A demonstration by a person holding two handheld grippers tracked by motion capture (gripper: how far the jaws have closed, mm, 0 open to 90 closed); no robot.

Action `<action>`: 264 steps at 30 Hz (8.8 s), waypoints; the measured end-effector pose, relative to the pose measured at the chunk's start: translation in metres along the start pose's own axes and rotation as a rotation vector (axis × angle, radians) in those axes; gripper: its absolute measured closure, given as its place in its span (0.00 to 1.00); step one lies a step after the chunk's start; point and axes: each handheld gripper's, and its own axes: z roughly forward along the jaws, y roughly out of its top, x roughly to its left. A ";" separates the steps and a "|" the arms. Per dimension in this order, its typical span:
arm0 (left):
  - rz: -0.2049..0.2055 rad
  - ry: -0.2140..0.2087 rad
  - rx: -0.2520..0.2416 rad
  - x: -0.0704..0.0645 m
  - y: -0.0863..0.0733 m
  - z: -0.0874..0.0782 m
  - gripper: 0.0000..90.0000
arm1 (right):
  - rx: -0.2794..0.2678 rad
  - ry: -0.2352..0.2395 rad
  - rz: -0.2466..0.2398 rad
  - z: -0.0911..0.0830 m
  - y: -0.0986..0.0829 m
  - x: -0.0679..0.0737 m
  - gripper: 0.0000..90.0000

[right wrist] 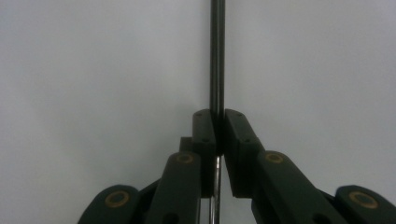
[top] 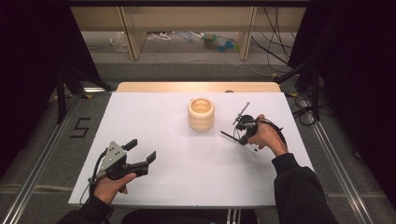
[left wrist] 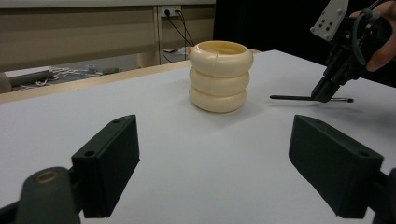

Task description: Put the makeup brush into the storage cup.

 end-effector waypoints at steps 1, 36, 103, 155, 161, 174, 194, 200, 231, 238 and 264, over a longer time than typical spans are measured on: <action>0.001 0.000 0.000 0.000 0.000 0.000 0.18 | -0.011 -0.005 -0.005 -0.003 0.000 0.002 0.93; 0.073 -0.084 0.057 -0.011 -0.002 0.004 0.21 | -0.135 0.007 -0.338 -0.046 0.023 0.096 0.93; 0.202 -0.363 0.313 -0.056 -0.007 0.018 0.40 | -0.102 0.039 -0.689 -0.034 0.055 0.190 0.93; 0.300 -0.474 0.390 -0.063 -0.007 0.022 0.71 | -0.121 0.075 -0.766 -0.029 0.059 0.207 0.93; 0.310 -0.466 0.389 -0.065 -0.008 0.022 0.74 | -0.120 0.078 -0.764 -0.029 0.059 0.207 0.93; 0.304 -0.470 0.387 -0.065 -0.008 0.022 0.79 | -0.125 0.083 -0.772 -0.029 0.059 0.208 0.93; 0.304 -0.492 0.404 -0.063 -0.009 0.022 0.85 | -0.137 0.091 -0.792 -0.029 0.059 0.209 0.93; 0.315 -0.502 0.406 -0.063 -0.009 0.022 0.87 | -0.099 0.094 -0.747 -0.031 0.057 0.211 0.93; 0.224 -0.451 0.363 -0.054 -0.004 0.019 0.93 | -0.418 0.057 -0.563 -0.070 0.053 0.184 0.49; 0.177 -0.384 0.324 -0.047 -0.003 0.019 0.93 | -0.591 0.011 -0.304 -0.074 0.046 0.163 0.39; 0.067 -0.235 0.145 -0.040 0.002 0.015 0.93 | -0.722 0.122 0.039 -0.053 0.012 0.133 0.21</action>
